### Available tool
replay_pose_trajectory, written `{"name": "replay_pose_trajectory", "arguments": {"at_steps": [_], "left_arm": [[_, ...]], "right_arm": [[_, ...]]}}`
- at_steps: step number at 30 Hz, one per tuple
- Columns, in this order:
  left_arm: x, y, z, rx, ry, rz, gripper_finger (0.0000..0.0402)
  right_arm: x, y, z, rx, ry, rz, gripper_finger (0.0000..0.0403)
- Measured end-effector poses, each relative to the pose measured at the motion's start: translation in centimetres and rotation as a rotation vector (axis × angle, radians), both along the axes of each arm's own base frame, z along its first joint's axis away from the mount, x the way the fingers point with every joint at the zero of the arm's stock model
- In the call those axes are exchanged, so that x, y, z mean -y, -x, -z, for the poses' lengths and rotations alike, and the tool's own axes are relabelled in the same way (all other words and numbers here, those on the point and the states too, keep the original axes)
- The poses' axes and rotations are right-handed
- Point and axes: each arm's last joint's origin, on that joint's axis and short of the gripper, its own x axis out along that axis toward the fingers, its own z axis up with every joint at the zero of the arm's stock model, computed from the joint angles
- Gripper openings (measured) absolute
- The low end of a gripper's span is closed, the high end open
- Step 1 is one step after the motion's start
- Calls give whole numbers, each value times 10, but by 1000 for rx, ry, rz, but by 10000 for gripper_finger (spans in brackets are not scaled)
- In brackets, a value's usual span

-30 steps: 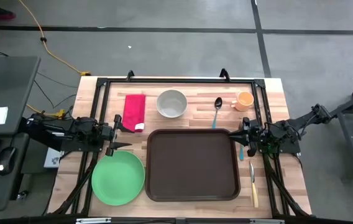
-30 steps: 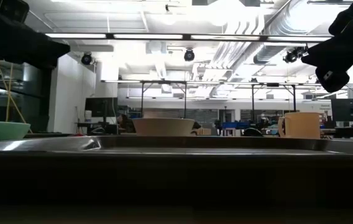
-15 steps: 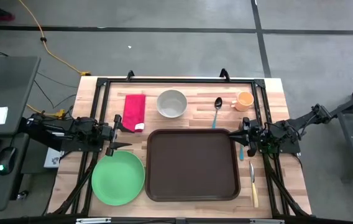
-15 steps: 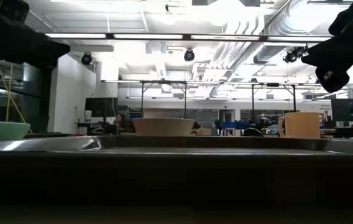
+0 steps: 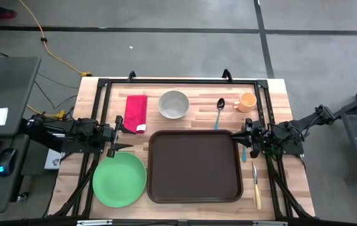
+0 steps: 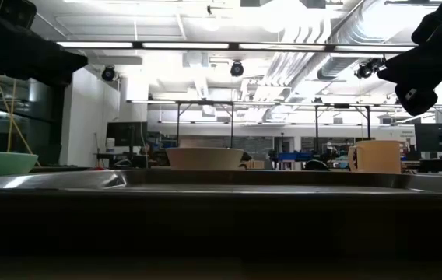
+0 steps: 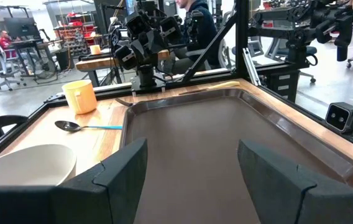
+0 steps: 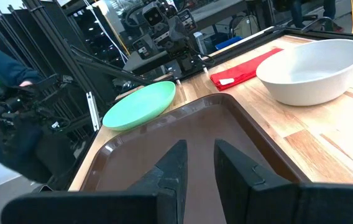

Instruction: Set up tray

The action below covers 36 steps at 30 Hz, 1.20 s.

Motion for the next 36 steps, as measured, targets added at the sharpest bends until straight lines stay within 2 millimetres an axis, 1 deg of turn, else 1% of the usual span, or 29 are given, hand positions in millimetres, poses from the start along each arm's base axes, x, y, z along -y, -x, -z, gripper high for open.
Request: {"name": "replay_pose_trajectory", "arguments": {"at_steps": [21, 23, 29, 33, 36], "left_arm": [[0, 0, 0, 1, 0, -1, 282], [-1, 0, 0, 3, -15, -26, 282], [-5, 0, -1, 22, -145, -153, 282], [-6, 0, -2, 22, -135, -188, 282], [-6, 0, -3, 30, -132, -194, 282]], "right_arm": [[0, 0, 0, 0, 0, 0, 58], [0, 0, 0, 0, 0, 0, 58], [0, 0, 0, 0, 1, 0, 58], [0, 0, 0, -3, 80, -4, 58], [0, 0, -1, 5, 101, -6, 58]]}}
